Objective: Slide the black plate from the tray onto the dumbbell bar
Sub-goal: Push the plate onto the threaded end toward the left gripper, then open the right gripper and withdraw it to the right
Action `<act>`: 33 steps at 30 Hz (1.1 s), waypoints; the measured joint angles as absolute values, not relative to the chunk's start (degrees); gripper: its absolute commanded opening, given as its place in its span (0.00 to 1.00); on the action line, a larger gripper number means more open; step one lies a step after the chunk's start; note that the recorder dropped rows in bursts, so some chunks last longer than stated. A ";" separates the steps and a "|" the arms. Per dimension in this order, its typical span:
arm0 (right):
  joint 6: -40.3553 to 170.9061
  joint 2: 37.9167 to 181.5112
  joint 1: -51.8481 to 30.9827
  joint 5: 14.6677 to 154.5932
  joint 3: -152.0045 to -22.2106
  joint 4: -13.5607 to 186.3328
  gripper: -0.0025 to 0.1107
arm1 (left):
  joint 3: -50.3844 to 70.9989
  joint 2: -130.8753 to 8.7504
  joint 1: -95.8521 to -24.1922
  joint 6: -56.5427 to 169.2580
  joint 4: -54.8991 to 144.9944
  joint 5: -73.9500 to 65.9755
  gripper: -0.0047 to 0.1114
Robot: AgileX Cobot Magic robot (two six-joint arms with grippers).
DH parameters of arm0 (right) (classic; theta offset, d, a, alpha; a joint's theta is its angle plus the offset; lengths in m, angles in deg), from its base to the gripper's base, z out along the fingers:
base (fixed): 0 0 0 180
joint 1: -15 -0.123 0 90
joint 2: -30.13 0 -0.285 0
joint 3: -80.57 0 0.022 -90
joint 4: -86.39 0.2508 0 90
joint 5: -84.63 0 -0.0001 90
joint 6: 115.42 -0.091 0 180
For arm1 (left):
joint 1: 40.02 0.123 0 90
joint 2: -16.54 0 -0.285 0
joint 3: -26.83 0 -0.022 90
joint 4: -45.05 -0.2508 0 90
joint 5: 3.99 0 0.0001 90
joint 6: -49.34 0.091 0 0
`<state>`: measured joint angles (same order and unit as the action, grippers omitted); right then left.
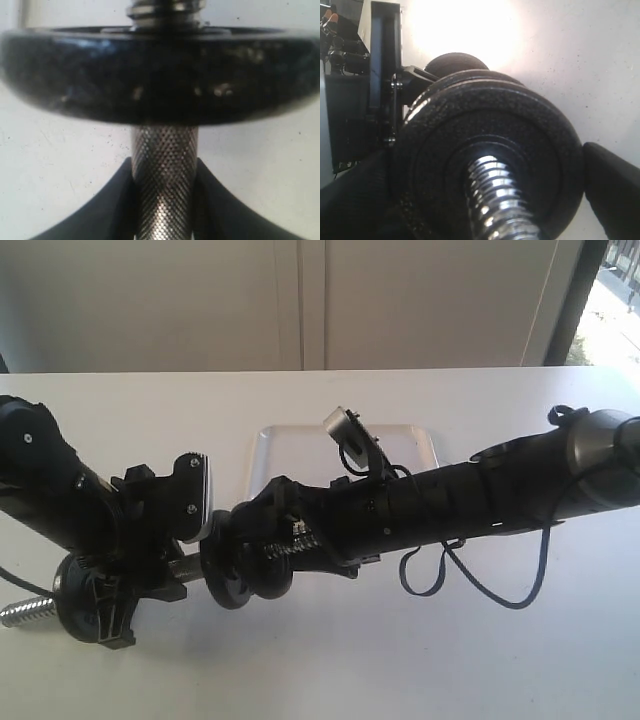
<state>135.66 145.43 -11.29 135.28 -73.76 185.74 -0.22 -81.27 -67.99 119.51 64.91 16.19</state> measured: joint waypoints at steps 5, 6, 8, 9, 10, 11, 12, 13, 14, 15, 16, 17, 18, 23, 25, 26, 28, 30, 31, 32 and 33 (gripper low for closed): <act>135.66 145.43 -12.11 134.04 -74.69 185.39 0.02 | -0.22 -81.27 -67.88 119.40 65.24 15.98 0.04; 135.66 145.43 -12.35 133.71 -74.83 185.39 0.02 | -0.22 -81.27 -67.88 119.40 65.24 15.98 0.04; 135.66 145.43 -12.70 133.15 -74.99 185.31 0.06 | -0.22 -81.27 -67.77 119.40 64.90 16.08 0.04; 135.66 145.43 -13.02 132.88 -75.08 185.44 0.09 | -0.22 -81.27 -67.77 119.40 64.74 16.08 0.04; 135.66 145.43 -13.14 132.76 -75.18 185.45 0.14 | -0.22 -81.27 -67.70 119.40 64.60 16.19 0.04; 135.66 145.43 -13.37 132.51 -75.13 185.70 0.20 | -0.22 -81.16 -67.54 119.40 64.48 16.19 0.04; 135.66 145.43 -13.65 132.28 -75.13 185.99 0.26 | -0.22 -81.16 -67.43 119.40 64.33 16.29 0.04; 135.66 145.43 -13.77 132.16 -75.21 186.13 0.36 | -0.22 -81.16 -67.43 119.40 64.03 16.29 0.04; 135.66 145.43 -13.90 132.04 -75.21 186.26 0.47 | -0.31 -81.16 -67.43 119.40 63.89 16.29 0.04; 135.66 145.43 -13.94 131.96 -75.21 186.34 0.59 | -0.31 -81.16 -67.34 119.40 63.89 16.29 0.04; 135.66 145.43 -14.03 131.90 -75.21 186.34 0.69 | -0.31 -81.05 -67.34 119.40 63.74 16.29 0.04; 135.66 145.43 -14.03 131.80 -75.21 186.39 0.80 | -0.31 -81.05 -67.34 119.40 63.63 16.29 0.04; 135.66 145.43 -14.03 131.80 -75.21 186.49 0.89 | -0.31 -81.05 -67.34 119.40 63.63 16.29 0.04; 135.66 145.43 -14.29 131.76 -75.21 185.97 0.95 | -0.31 -81.05 -67.34 119.40 63.53 16.29 0.04; 135.66 145.43 -14.22 131.76 -75.21 185.97 0.95 | -0.31 -81.05 -67.34 119.40 63.43 16.29 0.04; 135.66 145.43 -14.22 131.76 -75.21 185.97 0.95 | -0.31 -81.05 -67.34 119.40 63.43 16.29 0.04; 135.66 145.43 -14.22 131.76 -75.21 185.97 0.95 | -0.31 -81.05 -67.34 119.40 63.43 16.29 0.04; 135.66 145.43 -14.22 131.76 -75.21 185.97 0.95 | -0.35 -81.05 -67.34 119.40 63.43 16.29 0.04; 135.66 145.43 -14.22 131.76 -75.21 185.97 0.95 | -0.44 -81.05 -67.34 119.40 63.43 16.18 0.04; 135.66 145.43 -14.22 131.89 -75.21 185.97 0.95 | -0.48 -81.05 -67.34 119.40 63.43 16.18 0.04; 135.66 145.43 -14.22 131.89 -75.21 185.88 0.95 | -0.48 -81.05 -67.34 119.40 63.43 16.08 0.04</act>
<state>135.66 145.43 -14.22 131.89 -75.21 185.88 -0.48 -81.05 -67.34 119.40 63.43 16.08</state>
